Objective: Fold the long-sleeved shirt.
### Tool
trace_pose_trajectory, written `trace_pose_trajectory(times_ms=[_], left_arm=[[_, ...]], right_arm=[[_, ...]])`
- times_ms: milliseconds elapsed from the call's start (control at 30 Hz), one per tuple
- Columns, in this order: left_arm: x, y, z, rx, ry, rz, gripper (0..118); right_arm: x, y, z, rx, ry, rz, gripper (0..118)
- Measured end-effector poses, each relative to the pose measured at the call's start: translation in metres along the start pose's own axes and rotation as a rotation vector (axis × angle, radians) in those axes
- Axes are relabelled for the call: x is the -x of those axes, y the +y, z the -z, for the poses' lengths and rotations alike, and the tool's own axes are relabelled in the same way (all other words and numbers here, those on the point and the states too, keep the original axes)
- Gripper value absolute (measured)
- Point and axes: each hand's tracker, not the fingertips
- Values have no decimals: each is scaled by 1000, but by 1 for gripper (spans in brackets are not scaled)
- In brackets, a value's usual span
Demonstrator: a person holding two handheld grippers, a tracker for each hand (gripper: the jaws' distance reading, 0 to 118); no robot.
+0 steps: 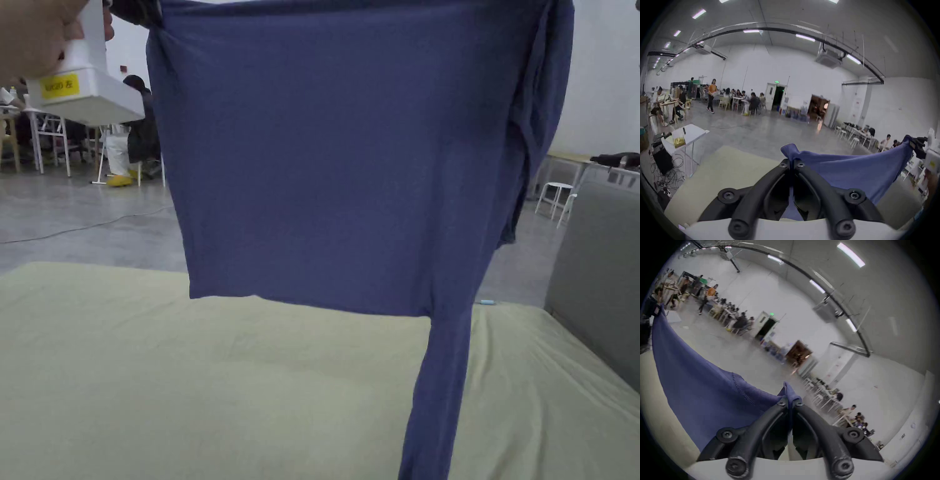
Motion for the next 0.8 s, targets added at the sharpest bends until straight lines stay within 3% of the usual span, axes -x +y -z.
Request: trace_pose_trajectory(times_ms=[67, 200, 367, 600, 800], left_arm=[[-5, 17, 0, -19, -15, -12, 0], [-5, 32, 4, -39, 0, -1, 0], [8, 7, 28, 1, -28, 6, 0], [26, -126, 78, 241, -45, 75, 0], [64, -266, 105, 455, -14, 78, 0]], right_arm=[[-15, 18, -5, -30, -13, 48, 0], [-27, 37, 3, -54, -19, 45, 0], [-9, -1, 23, -27, 37, 69, 0], [81, -152, 74, 207, 243, 68, 0], [176, -306, 62, 325, 417, 45, 0]])
